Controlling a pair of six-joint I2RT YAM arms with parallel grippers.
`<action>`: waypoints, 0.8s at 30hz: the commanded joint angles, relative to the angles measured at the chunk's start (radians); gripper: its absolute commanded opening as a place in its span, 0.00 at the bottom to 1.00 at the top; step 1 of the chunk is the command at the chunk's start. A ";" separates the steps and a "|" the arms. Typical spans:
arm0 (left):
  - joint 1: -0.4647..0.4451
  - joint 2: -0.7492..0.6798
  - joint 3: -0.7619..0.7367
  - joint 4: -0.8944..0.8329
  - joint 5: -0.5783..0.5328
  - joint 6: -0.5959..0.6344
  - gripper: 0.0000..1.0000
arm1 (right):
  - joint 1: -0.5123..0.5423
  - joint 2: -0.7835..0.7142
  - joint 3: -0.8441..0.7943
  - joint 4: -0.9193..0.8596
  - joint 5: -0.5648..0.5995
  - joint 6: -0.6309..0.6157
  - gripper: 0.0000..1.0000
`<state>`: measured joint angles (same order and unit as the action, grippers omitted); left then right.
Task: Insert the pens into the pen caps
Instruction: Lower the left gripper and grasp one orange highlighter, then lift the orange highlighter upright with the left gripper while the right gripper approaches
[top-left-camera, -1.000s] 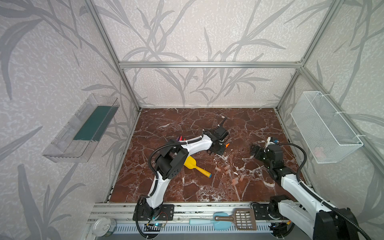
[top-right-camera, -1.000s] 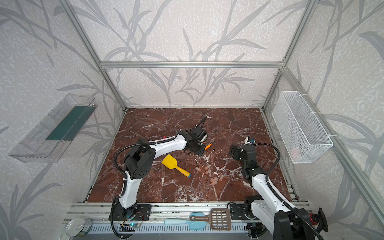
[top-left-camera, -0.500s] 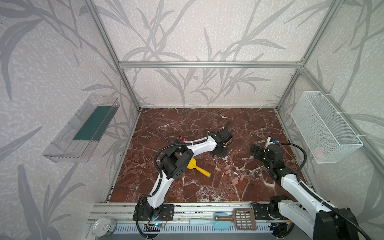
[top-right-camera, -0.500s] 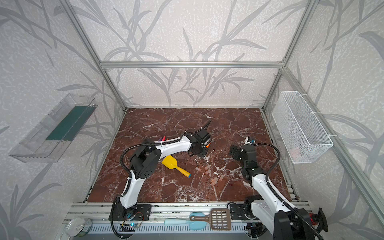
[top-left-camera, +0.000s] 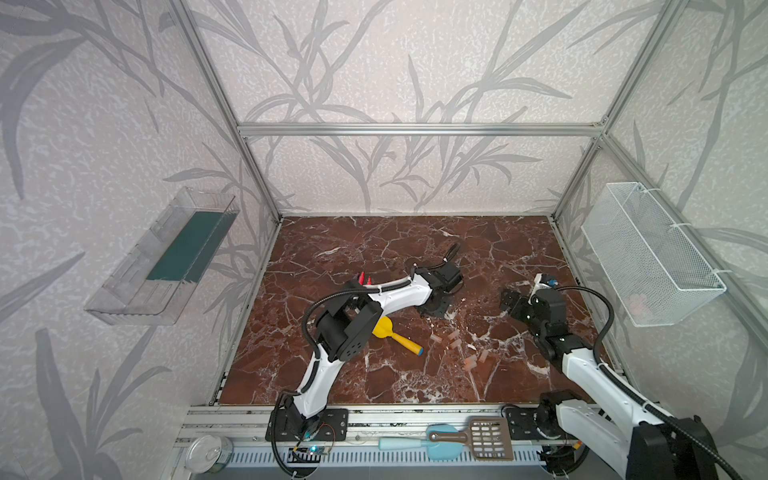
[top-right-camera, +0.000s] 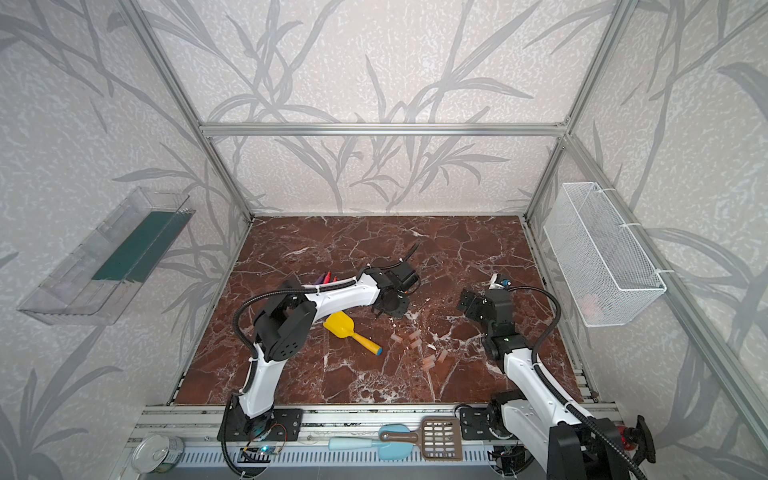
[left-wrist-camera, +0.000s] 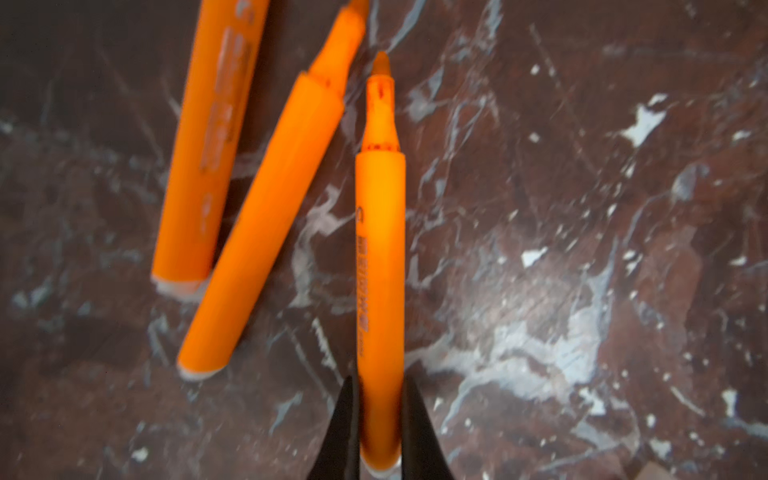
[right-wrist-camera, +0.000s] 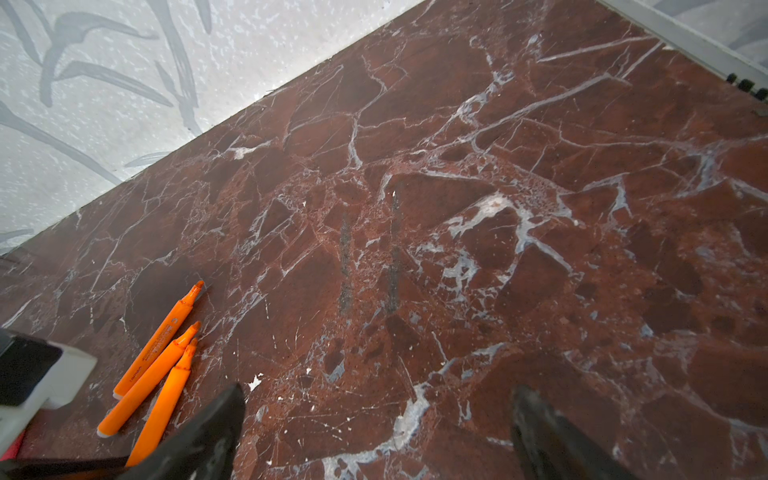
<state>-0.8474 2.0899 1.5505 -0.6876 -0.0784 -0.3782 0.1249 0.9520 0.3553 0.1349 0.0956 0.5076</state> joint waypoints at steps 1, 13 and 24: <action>0.000 -0.174 -0.010 -0.128 -0.031 -0.061 0.00 | -0.004 -0.034 -0.029 0.048 0.009 0.006 0.99; 0.033 -0.608 -0.301 0.126 -0.178 -0.147 0.00 | 0.012 -0.136 -0.016 -0.031 -0.133 0.016 0.98; 0.052 -0.767 -0.599 0.463 -0.210 0.028 0.00 | 0.609 0.007 0.315 0.018 0.139 -0.046 0.97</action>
<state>-0.7845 1.3911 1.0340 -0.4252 -0.3573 -0.4492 0.6659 0.8803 0.5362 0.1074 0.1543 0.5056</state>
